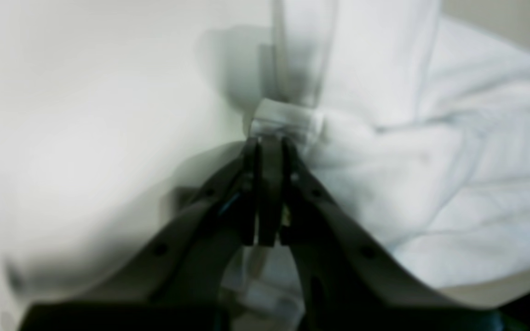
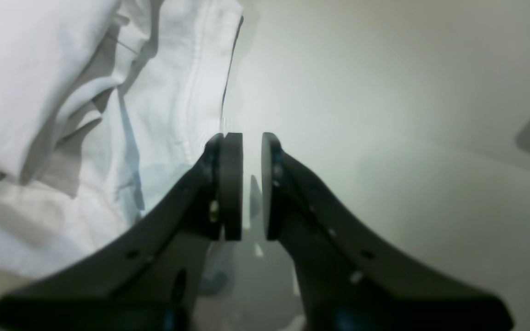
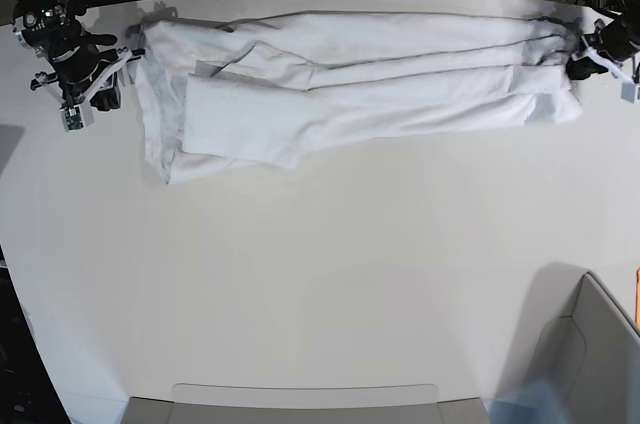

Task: Fold the T-shirt properly
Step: 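Pull the strip end outward with the left gripper to straighten it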

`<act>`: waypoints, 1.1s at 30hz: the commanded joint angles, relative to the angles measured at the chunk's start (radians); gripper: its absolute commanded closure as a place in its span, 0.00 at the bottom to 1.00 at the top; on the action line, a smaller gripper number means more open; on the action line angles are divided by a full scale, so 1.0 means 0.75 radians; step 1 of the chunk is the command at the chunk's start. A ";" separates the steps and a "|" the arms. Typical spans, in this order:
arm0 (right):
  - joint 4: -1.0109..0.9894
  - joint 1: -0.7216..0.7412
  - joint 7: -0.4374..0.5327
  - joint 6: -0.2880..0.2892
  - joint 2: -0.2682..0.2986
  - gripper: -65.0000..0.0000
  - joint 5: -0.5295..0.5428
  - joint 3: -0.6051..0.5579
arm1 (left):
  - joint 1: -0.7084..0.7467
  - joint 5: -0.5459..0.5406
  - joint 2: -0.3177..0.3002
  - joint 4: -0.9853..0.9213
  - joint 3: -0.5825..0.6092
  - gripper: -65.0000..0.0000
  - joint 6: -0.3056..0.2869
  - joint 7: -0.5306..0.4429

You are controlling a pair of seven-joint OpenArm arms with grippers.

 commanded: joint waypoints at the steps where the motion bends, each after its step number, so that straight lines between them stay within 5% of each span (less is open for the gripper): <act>1: 0.028 0.003 0.026 -0.002 0.021 0.87 0.010 0.017 | 0.018 0.045 -0.055 0.001 -0.047 1.00 0.006 0.036; 8: 0.028 0.003 0.026 -0.002 0.018 0.87 0.010 0.017 | 0.018 0.041 -0.114 0.020 -0.092 1.00 0.006 0.045; 18: 0.028 -0.009 0.026 -0.002 0.018 0.87 0.010 0.017 | 0.028 0.043 -0.087 0.261 -0.104 1.00 0.006 0.106; 26: 0.028 -0.017 0.026 -0.002 0.012 0.87 0.010 0.017 | 0.018 0.147 -0.038 0.181 -0.108 1.00 0.006 0.114; 33: 0.026 -0.015 0.026 -0.002 0.018 0.87 0.010 0.015 | 0.096 0.141 0.017 0.355 -0.323 0.72 0.006 0.104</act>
